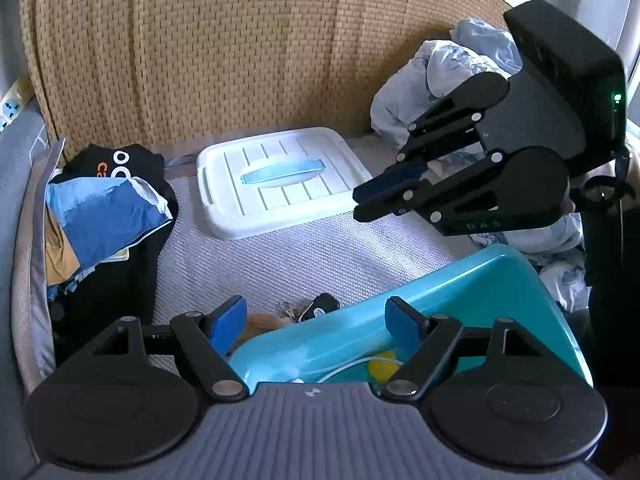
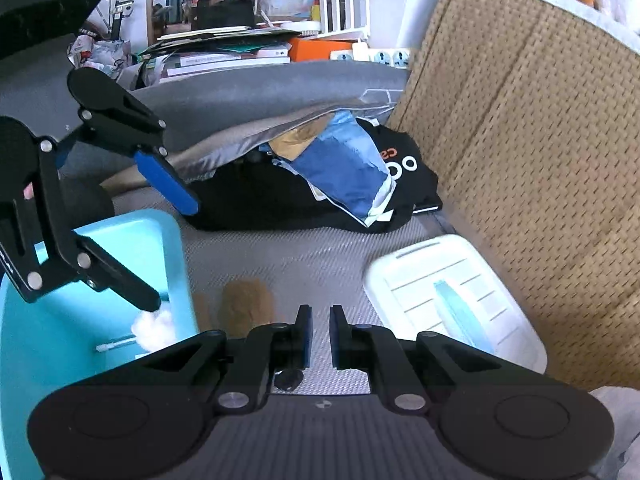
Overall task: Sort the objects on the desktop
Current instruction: 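Lift the key fob off the mat with the right tool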
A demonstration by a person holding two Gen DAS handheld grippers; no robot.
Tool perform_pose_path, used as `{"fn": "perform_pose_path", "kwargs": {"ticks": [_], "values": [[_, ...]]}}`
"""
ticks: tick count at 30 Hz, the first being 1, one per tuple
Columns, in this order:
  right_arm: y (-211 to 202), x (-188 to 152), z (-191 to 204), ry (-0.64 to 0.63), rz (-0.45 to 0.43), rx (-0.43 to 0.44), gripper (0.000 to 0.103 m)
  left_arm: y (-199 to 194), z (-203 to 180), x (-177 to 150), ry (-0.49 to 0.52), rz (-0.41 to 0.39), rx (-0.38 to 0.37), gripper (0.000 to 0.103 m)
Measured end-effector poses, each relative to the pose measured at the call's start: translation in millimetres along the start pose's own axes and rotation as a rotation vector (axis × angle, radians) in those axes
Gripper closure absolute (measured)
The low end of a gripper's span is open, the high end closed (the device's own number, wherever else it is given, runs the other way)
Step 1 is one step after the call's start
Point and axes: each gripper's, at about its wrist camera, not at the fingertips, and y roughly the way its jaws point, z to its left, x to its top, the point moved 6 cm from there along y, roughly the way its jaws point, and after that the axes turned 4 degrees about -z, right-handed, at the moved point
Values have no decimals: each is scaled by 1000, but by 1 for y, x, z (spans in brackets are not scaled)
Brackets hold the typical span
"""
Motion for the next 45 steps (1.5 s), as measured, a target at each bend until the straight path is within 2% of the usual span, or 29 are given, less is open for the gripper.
{"fn": "perform_pose_path", "kwargs": {"ticks": [6,11,17,20,24,26,29,31,35,38,41,43,45], "values": [[3,-15,-19,50,5,10,91,10,15,19,71,47,-5,24],[4,-28,-39,107,9,25,90,34,32,43,104,92,-28,24],[22,-42,-51,143,46,82,90,73,42,57,139,174,-110,24],[36,-49,-56,164,68,132,87,98,50,58,174,208,-168,24],[56,-59,-59,216,81,245,81,133,62,56,205,252,-255,24],[66,-64,-59,242,95,282,79,146,70,52,190,248,-272,24],[82,-72,-58,282,121,336,76,163,81,45,108,221,-328,24],[91,-78,-55,306,146,370,67,172,82,36,96,231,-357,24],[104,-87,-46,272,192,379,65,183,79,21,107,220,-398,23],[110,-90,-38,236,221,405,65,191,80,14,133,260,-366,23],[113,-88,-28,178,224,431,64,190,84,10,138,266,-367,23],[115,-86,-22,140,214,427,53,186,84,8,153,264,-384,23],[118,-84,-16,101,204,412,47,184,83,6,172,261,-402,22]]}}
